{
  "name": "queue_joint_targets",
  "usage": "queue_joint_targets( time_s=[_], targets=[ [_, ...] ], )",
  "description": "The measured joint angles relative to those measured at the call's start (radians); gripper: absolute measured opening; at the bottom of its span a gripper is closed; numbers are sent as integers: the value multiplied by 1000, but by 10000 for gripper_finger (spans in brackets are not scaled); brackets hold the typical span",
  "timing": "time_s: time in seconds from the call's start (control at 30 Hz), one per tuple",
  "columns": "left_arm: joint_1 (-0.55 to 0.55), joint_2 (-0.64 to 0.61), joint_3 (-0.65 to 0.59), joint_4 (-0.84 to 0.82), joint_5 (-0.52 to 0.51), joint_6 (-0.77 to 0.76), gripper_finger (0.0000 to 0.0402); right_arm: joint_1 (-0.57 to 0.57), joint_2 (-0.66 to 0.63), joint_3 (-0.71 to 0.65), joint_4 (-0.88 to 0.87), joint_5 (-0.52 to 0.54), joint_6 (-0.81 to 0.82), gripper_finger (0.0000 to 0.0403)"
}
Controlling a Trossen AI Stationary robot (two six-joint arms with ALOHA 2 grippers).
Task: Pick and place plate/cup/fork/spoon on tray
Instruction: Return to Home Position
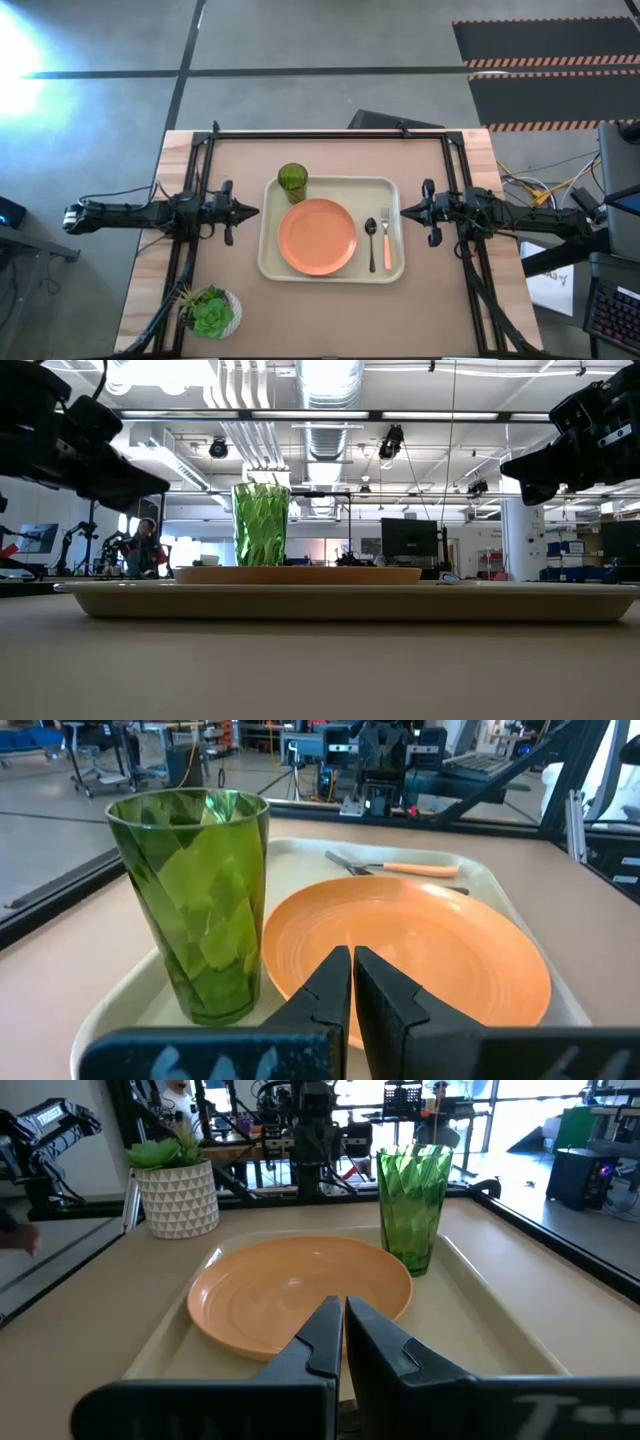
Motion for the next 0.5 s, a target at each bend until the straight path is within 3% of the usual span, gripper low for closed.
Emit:
queue_joint_targets(
  time_s=[0.4,0.5],
  targets=[
    [0,33,0,10,-2,-14,0,0,0,0,0,0,0,9],
    [0,20,2,27,43,-55,0,0,0,0,0,0,0,9]
  ],
)
